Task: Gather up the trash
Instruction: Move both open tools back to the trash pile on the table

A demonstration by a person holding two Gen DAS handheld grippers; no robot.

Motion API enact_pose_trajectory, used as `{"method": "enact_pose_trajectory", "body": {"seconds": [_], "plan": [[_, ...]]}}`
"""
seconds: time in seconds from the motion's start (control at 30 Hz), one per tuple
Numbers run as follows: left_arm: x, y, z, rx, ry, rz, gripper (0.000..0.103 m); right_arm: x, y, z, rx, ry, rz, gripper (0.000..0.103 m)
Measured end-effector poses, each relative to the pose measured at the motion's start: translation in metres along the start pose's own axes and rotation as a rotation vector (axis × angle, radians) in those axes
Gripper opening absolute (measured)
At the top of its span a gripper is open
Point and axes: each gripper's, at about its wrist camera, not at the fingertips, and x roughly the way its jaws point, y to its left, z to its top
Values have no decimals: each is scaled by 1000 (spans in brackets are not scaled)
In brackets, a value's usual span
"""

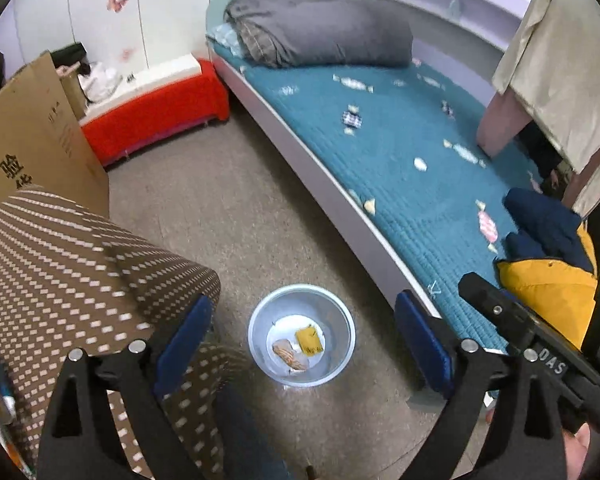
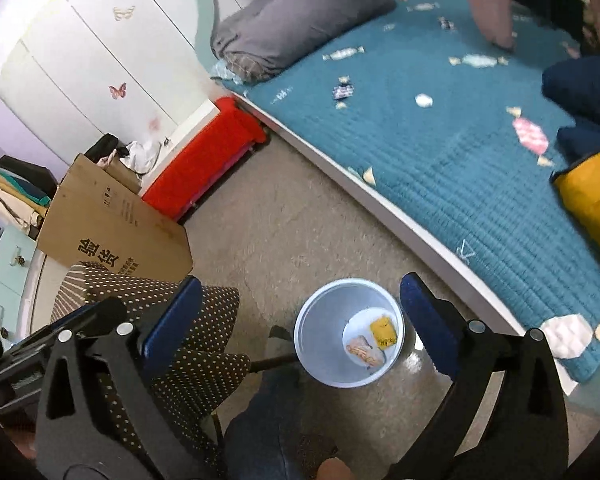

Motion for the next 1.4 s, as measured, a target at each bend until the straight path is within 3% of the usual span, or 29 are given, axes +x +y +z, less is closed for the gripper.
{"method": "enact_pose_trajectory", "body": {"seconds": [0.13, 0.6, 0.83, 1.2, 1.4], "plan": [[-36, 10, -6, -1, -70, 8, 92, -26, 25, -4, -50, -48, 7, 97], [-141, 57, -32, -34, -253, 19, 94, -89, 118, -21, -197, -92, 71, 97], [-188, 98, -54, -62, -337, 70, 94, -108, 174, -38, -291, -102, 117, 97], [-245, 194, -113, -174, -408, 136, 94, -114, 288, -103, -534, -74, 165, 97], [-268, 250, -158, -233, -429, 218, 94, -108, 340, -147, -674, -46, 201, 97]]}}
